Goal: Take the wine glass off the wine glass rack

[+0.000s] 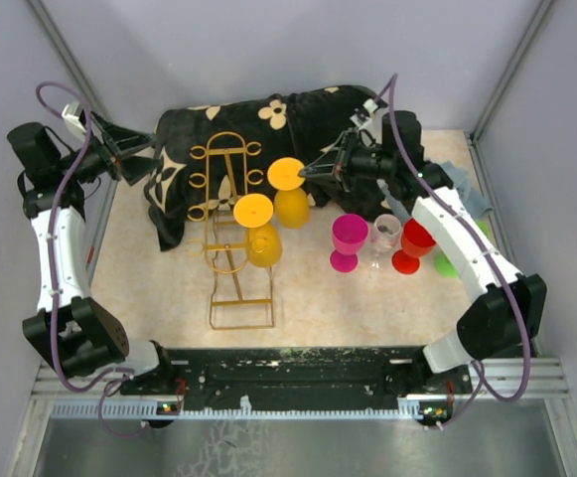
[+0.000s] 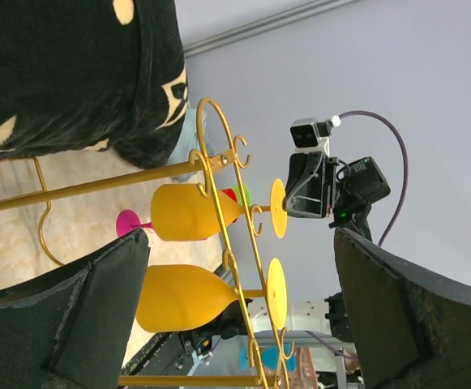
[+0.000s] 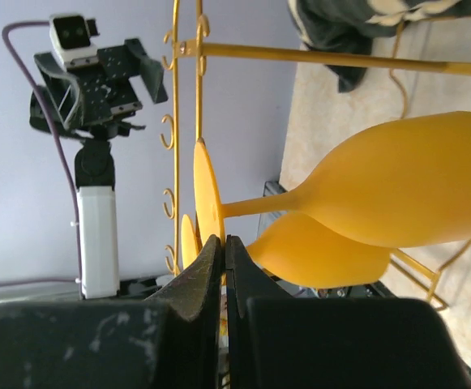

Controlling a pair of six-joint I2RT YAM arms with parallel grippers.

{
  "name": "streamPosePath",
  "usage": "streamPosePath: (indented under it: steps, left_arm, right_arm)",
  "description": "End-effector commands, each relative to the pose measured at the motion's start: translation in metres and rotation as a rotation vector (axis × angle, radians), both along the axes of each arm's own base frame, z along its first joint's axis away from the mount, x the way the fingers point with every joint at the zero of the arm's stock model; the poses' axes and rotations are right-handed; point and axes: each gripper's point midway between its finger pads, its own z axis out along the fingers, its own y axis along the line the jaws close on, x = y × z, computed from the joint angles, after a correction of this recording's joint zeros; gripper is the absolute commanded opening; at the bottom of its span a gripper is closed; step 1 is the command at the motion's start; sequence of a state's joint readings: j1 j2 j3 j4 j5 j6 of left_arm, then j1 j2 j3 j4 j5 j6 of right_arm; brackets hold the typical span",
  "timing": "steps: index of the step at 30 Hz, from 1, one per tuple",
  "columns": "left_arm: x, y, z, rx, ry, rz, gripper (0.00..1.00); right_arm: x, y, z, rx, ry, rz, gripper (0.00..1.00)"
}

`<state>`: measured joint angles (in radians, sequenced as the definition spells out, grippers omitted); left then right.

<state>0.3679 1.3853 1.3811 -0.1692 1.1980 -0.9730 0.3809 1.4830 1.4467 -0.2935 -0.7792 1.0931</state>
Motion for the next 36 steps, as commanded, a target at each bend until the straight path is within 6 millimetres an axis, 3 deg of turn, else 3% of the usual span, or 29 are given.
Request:
streamPosePath:
  steps: [1,6,9,12,15,19,22,27,31,32,36]
  left_arm:
    - [-0.005,-0.003,0.022,0.024,-0.062,-0.024,1.00]
    - [-0.006,-0.008,0.052,0.044,-0.116,-0.021,1.00]
    - [-0.010,-0.023,0.085,0.079,-0.208,-0.042,1.00]
    - [-0.012,-0.044,0.118,0.104,-0.324,-0.072,1.00]
    - [-0.013,-0.066,0.138,0.100,-0.427,-0.118,1.00]
    - [-0.001,-0.085,0.141,0.077,-0.468,-0.170,1.00]
    - [0.011,-0.091,0.140,0.054,-0.490,-0.196,1.00]
    - [0.027,-0.095,0.148,0.023,-0.548,-0.236,0.99]
    - [0.021,-0.098,0.168,0.012,-0.660,-0.261,0.99]
    - [0.019,-0.099,0.172,0.010,-0.681,-0.266,0.99]
    - [0.010,-0.103,0.181,-0.008,-0.710,-0.290,1.00]
  right_arm:
    - [-0.003,-0.047,0.050,-0.025,-0.156,-0.100,0.00]
    - [0.012,-0.112,0.084,-0.064,-0.232,-0.238,0.00]
    - [0.021,-0.127,0.118,-0.010,-0.314,-0.269,0.00]
    - [0.027,-0.121,0.164,0.129,-0.407,-0.239,0.00]
    - [0.030,-0.116,0.208,0.313,-0.489,-0.198,0.00]
    - [0.019,-0.101,0.257,0.479,-0.579,-0.101,0.00]
    - [0.005,-0.080,0.279,0.536,-0.618,-0.030,0.00]
    - [-0.016,-0.058,0.291,0.666,-0.631,0.031,0.00]
    - [-0.035,-0.042,0.296,0.789,-0.636,0.079,0.00]
    - [-0.025,-0.033,0.288,0.804,-0.612,0.083,0.00]
    - [-0.028,-0.017,0.285,0.845,-0.607,0.110,0.00]
